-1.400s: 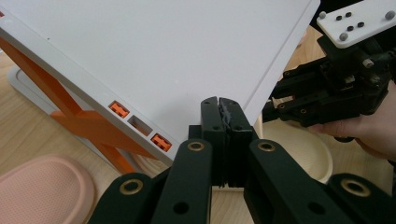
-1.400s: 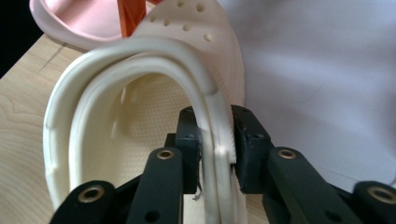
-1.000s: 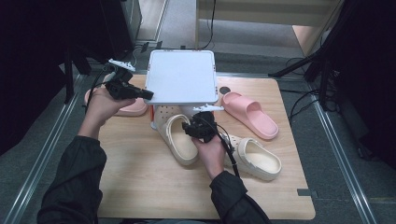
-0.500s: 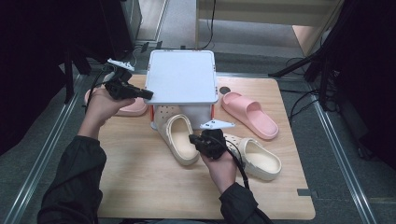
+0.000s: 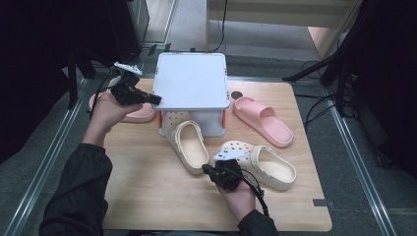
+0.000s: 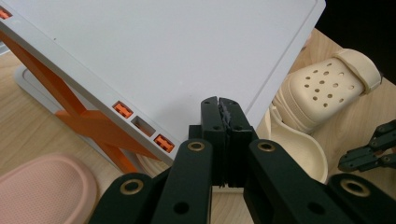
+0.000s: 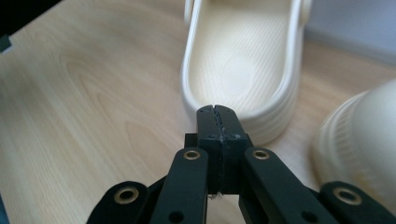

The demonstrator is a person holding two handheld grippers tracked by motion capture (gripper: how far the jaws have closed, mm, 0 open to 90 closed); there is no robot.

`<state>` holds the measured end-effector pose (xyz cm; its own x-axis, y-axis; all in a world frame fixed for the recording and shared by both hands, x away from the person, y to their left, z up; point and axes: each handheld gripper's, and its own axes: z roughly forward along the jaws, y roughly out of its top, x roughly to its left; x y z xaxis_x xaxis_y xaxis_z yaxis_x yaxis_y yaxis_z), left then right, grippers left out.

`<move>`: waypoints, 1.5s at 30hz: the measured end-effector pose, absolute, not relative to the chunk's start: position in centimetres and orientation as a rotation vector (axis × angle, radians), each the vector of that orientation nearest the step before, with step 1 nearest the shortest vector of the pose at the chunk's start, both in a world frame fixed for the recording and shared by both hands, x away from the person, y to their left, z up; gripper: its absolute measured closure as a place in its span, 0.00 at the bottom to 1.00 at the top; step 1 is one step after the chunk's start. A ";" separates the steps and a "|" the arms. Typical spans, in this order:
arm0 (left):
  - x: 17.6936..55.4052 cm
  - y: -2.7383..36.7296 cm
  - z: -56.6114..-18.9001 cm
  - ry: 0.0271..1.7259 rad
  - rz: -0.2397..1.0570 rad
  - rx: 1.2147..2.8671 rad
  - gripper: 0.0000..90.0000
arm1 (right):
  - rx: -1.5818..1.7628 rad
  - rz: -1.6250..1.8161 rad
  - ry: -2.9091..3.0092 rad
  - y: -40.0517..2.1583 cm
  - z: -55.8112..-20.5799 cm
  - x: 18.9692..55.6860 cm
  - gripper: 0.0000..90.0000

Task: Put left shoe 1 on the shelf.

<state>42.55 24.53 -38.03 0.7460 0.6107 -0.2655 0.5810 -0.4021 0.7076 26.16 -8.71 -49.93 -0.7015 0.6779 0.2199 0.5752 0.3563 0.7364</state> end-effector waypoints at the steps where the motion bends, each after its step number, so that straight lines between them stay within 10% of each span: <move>1: 42.6 24.5 -38.0 0.892 0.045 2.104 1.00 | 1.160 1.264 2.496 -8.7 -50.3 26.1 1.00; 45: 42.6 24.6 -38.1 0.886 0.029 2.095 0.99 | 1.064 1.233 2.555 -2.3 -50.7 30.1 1.00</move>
